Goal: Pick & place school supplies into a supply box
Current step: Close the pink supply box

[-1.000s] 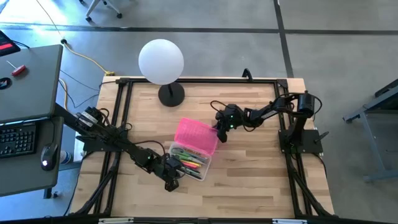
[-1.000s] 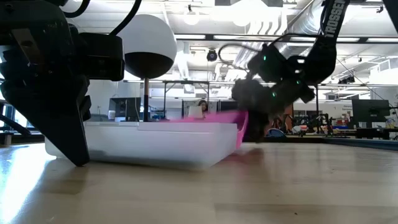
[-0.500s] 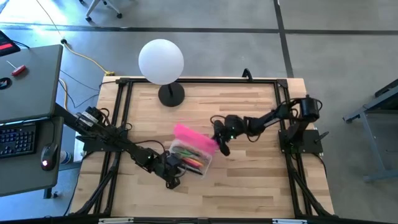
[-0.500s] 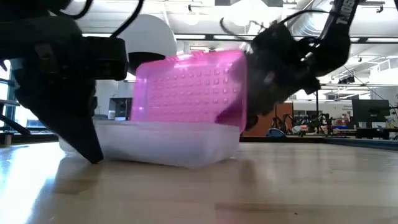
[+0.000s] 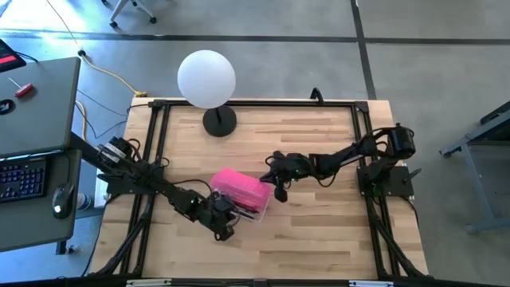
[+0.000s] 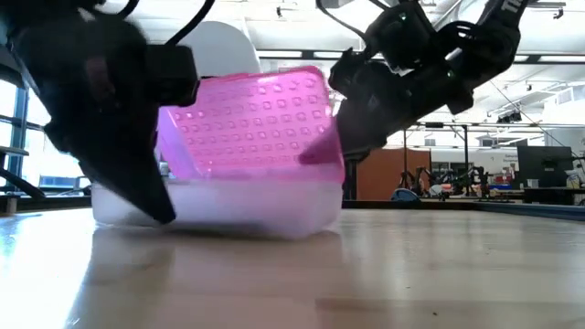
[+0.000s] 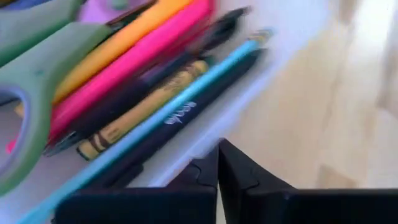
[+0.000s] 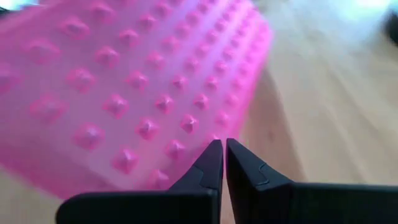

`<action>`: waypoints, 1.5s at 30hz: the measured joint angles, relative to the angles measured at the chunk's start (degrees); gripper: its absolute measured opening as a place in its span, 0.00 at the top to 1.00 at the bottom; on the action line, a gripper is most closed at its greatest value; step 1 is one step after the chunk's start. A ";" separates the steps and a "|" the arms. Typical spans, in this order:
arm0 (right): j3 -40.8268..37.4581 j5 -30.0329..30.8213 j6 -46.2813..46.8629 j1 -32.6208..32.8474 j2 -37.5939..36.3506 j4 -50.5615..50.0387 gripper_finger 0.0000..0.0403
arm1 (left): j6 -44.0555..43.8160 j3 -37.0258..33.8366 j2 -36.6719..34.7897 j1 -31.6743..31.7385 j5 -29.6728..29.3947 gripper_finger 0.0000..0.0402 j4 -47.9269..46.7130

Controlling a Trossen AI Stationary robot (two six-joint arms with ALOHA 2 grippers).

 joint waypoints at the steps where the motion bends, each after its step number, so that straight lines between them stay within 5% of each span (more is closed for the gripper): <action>1: 0.01 1.68 -0.45 -0.17 -0.58 -1.63 1.00 | -0.07 0.45 0.00 0.00 0.52 0.90 0.28; 11: 0.03 5.13 -2.61 -1.08 -6.81 -7.36 1.00 | 1.35 3.16 -0.04 -3.36 0.26 0.97 -0.43; 18: 0.03 4.39 -2.59 -0.85 -8.98 -6.55 1.00 | 3.40 8.96 -1.56 -7.51 -5.23 0.88 -4.07; 29: 0.01 6.48 0.01 6.82 -8.91 -5.35 1.00 | 3.02 24.70 -3.80 -5.97 -18.17 0.97 -38.17; 36: 0.01 6.48 0.00 11.98 -8.83 -6.16 1.00 | 1.82 22.28 -2.79 2.10 -5.17 0.91 -39.88; 45: 0.01 6.11 1.70 13.06 -4.04 -6.85 1.00 | 4.81 18.57 -1.92 6.39 3.76 0.97 -32.98</action>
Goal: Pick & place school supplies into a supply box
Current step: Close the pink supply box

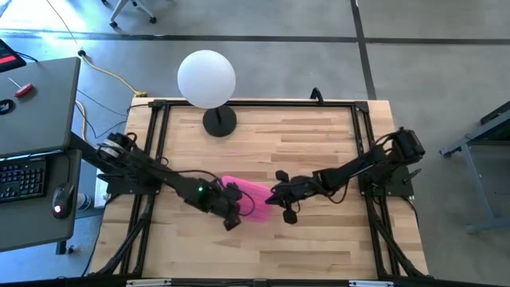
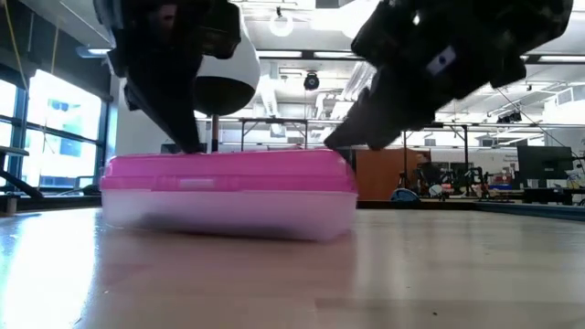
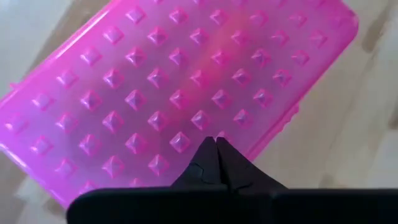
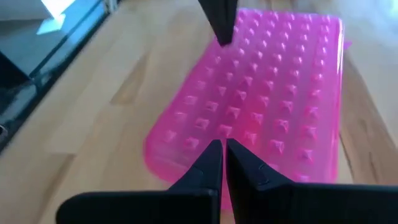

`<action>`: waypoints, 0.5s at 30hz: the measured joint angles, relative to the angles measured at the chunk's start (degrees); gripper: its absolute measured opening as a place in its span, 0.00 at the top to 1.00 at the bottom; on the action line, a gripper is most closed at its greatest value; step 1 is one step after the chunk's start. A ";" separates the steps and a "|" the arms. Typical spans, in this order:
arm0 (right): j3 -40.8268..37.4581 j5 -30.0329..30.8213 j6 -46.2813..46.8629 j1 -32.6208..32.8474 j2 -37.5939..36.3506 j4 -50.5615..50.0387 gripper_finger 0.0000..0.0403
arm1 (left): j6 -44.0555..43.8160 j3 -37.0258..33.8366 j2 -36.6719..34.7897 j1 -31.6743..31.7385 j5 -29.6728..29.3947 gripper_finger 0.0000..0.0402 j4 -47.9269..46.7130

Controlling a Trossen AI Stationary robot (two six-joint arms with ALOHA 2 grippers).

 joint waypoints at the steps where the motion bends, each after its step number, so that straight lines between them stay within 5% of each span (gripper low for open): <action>1: 0.00 0.00 0.16 0.00 0.81 0.27 1.00 | 0.01 -0.32 0.00 0.17 0.84 0.97 1.36; 7: 0.02 -0.23 0.22 0.13 2.85 2.14 1.00 | 0.28 -1.96 0.00 0.66 2.07 0.91 6.50; 15: 0.07 -0.18 -0.06 0.13 2.90 3.40 1.00 | -0.41 -3.69 2.25 4.05 4.75 0.97 19.04</action>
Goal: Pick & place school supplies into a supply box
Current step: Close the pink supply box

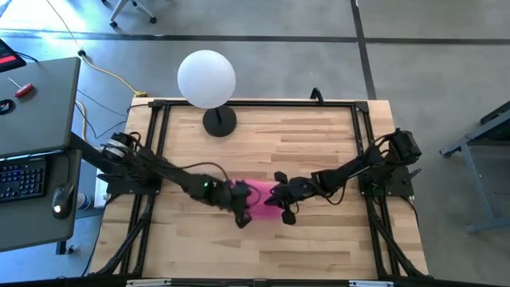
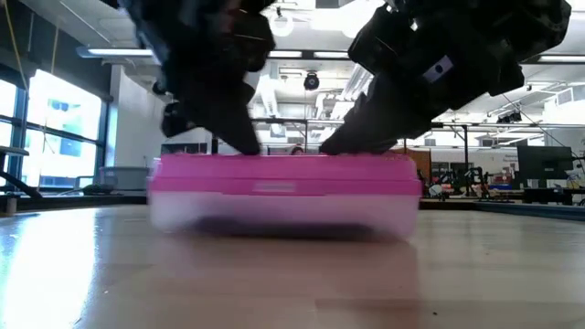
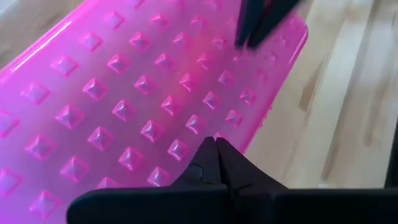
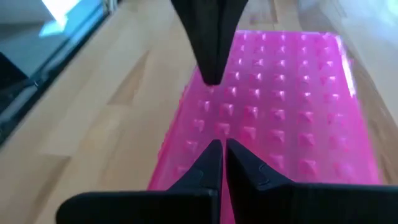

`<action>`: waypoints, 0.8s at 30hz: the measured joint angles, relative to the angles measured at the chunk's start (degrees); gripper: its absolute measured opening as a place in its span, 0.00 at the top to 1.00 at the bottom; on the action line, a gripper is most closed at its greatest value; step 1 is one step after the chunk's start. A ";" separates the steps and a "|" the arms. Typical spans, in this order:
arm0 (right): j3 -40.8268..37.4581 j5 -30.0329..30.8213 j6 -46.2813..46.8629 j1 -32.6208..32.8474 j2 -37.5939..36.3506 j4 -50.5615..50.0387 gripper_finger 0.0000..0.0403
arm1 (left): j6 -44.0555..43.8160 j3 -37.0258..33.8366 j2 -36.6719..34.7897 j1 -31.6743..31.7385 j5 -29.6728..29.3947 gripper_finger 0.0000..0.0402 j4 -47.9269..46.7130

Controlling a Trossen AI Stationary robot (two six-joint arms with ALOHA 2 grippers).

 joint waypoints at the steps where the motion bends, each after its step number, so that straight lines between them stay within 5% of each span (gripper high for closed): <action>1: -0.09 0.01 -0.07 -0.06 0.00 -0.46 1.00 | 0.09 0.02 0.69 0.72 0.46 0.97 1.08; 10: 0.30 2.68 -3.06 -2.39 -0.35 -11.46 1.00 | 3.92 0.05 4.57 4.93 5.79 0.92 6.13; 16: 0.04 2.58 -8.05 -5.18 -2.25 -13.32 1.00 | 8.60 0.18 4.33 4.93 3.12 0.97 8.79; 24: -0.15 -0.26 -7.63 -6.54 -5.35 -14.03 1.00 | 10.39 0.79 4.40 4.95 1.59 0.88 8.36</action>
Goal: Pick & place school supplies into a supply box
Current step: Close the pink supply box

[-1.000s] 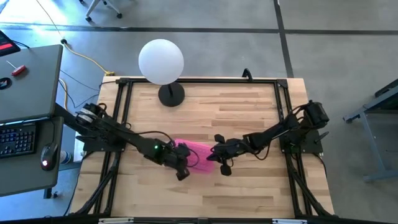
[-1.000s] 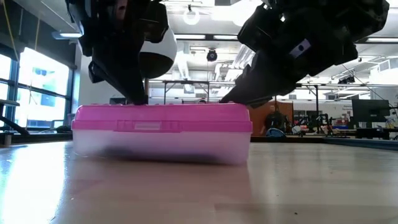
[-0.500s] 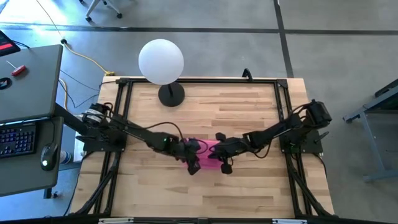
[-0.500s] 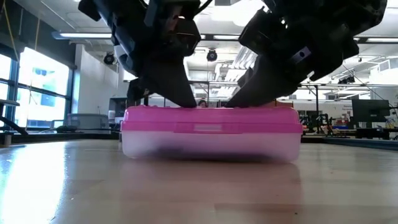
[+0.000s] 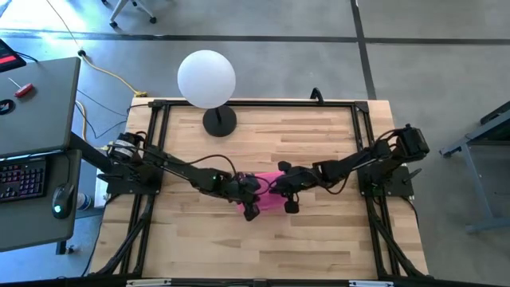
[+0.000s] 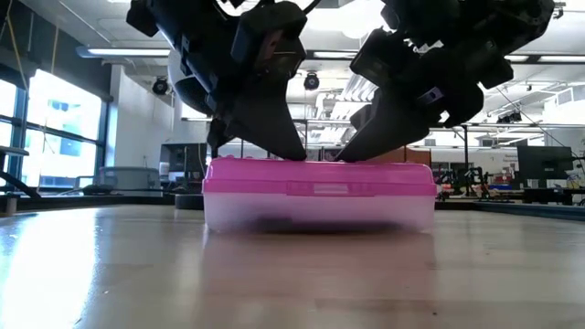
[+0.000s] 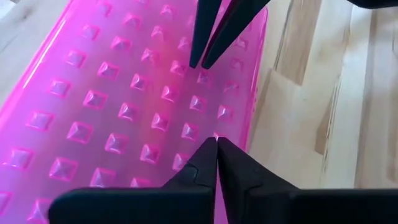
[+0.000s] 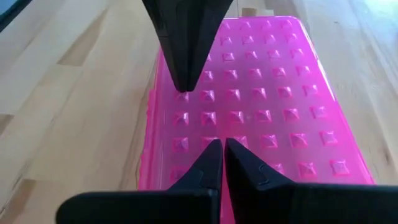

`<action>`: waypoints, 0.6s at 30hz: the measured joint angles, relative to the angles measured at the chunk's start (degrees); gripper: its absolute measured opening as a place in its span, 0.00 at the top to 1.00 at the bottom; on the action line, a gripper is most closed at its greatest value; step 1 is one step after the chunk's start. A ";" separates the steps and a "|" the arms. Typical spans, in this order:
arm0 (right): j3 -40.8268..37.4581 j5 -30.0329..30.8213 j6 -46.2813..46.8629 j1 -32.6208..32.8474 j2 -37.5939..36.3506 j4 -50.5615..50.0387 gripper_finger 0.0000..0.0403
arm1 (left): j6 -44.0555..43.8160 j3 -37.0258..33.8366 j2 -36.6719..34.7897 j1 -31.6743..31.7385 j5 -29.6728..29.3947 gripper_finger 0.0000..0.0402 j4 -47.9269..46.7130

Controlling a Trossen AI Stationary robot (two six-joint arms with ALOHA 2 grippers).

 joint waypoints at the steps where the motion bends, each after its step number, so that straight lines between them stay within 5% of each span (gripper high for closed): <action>1: -0.01 0.37 0.02 0.23 -0.01 0.04 1.00 | 0.53 0.00 0.00 -0.02 -0.17 0.88 -0.14; 10: -0.01 3.15 2.49 2.51 -0.10 0.58 1.00 | 2.33 -0.14 -2.32 -0.04 -0.34 0.97 -4.04; 18: -0.05 5.73 1.34 3.91 -1.95 0.32 1.00 | 6.21 -0.35 -4.97 -0.07 -0.86 0.87 -6.27</action>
